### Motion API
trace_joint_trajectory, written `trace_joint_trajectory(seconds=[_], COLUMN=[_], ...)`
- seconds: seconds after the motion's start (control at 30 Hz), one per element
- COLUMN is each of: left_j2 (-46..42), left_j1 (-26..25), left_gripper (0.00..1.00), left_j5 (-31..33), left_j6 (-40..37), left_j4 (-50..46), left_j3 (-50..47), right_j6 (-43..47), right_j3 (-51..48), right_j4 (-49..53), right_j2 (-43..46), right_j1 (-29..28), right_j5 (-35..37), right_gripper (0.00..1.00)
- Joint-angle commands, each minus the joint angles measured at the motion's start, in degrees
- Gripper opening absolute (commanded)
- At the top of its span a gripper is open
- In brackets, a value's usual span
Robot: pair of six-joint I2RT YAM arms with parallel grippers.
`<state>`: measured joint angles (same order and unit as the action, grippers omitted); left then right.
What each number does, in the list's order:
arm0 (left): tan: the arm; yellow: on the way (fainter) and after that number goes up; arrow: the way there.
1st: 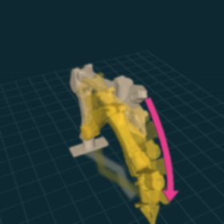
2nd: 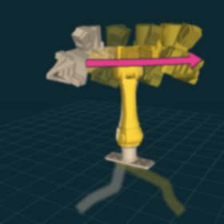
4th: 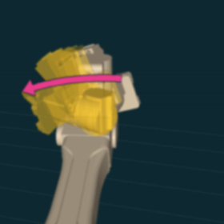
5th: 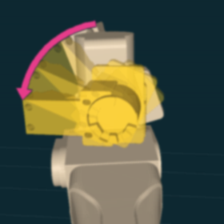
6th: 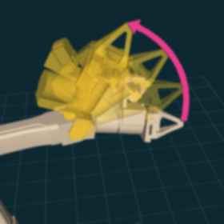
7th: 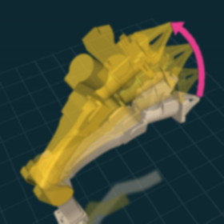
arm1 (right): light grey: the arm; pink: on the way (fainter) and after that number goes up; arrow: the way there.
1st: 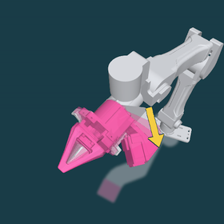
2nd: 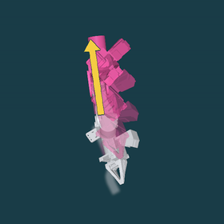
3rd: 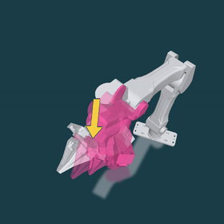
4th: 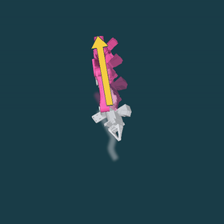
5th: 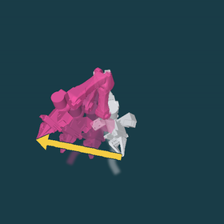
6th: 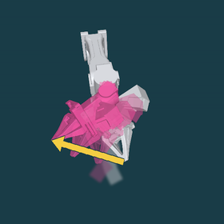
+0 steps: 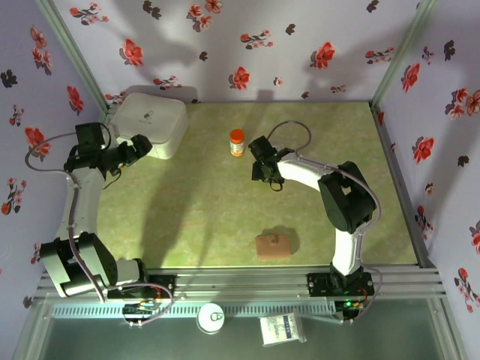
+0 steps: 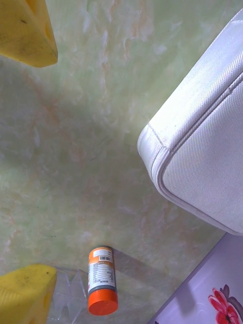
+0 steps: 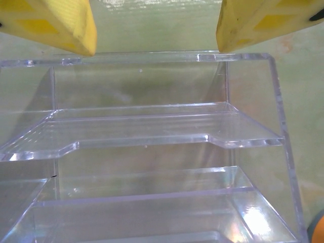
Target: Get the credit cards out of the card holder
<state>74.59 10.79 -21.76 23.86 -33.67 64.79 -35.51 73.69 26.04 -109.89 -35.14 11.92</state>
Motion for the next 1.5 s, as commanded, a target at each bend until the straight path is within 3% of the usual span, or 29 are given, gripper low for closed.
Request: trace_joint_trajectory(seconds=[0.0,0.27,0.5,0.6,0.67,0.77,0.87,1.0,1.13,1.2,1.3,1.47], left_j2=[-0.8,-0.9,-1.4,-1.3,-1.3,-1.3,-1.5,-1.7,-1.6,-1.5,-1.1,-0.4], left_j1=[0.6,0.6,0.9,1.5,1.9,2.3,2.5,2.5,2.6,2.6,2.6,2.6], left_gripper=[1.0,1.0,1.0,1.0,1.0,1.0,1.0,1.0,1.0,1.0,1.0,1.0], left_j5=[-1.6,-2.3,-2.3,-2.5,-2.9,-3.7,-4.4,-4.4,-4.5,-4.5,-4.7,-5.3], left_j6=[0.3,0.3,0.0,0.2,0.4,0.7,1.1,0.9,1.0,1.3,1.6,2.1], left_j4=[0.1,0.0,0.0,-0.1,0.0,0.4,1.1,1.2,1.2,1.2,1.4,1.5], left_j3=[-0.2,-0.3,-0.4,-0.2,-0.2,-0.3,-0.6,-0.7,-0.7,-0.8,-0.9,-0.9], right_j6=[1.0,1.2,3.4,11.1,20.1,35.8,46.7,54.7,63.5,67.3,69.9,71.7], right_j3=[2.5,3.0,-0.7,-4.1,-5.5,-6.6,-9.7,-14.8,-19.3,-21.2,-23.6,-26.1], right_j4=[2.2,3.3,6.3,6.6,8.0,12.6,15.2,15.4,18.3,19.7,22.0,24.0], right_j2=[-1.2,-0.4,7.0,11.5,13.8,15.7,19.9,26.7,32.4,34.6,36.4,36.8], right_j1=[1.4,2.7,1.8,1.8,1.9,1.1,-1.4,-2.5,-6.5,-9.9,-15.9,-21.2], right_j5=[1.8,0.3,-4.2,-9.1,-13.0,-20.8,-22.1,-24.1,-25.3,-25.3,-21.2,-14.5], right_gripper=[0.63,0.63,0.63,0.69,0.73,0.71,0.71,0.75,0.77,0.82,0.88,0.91])
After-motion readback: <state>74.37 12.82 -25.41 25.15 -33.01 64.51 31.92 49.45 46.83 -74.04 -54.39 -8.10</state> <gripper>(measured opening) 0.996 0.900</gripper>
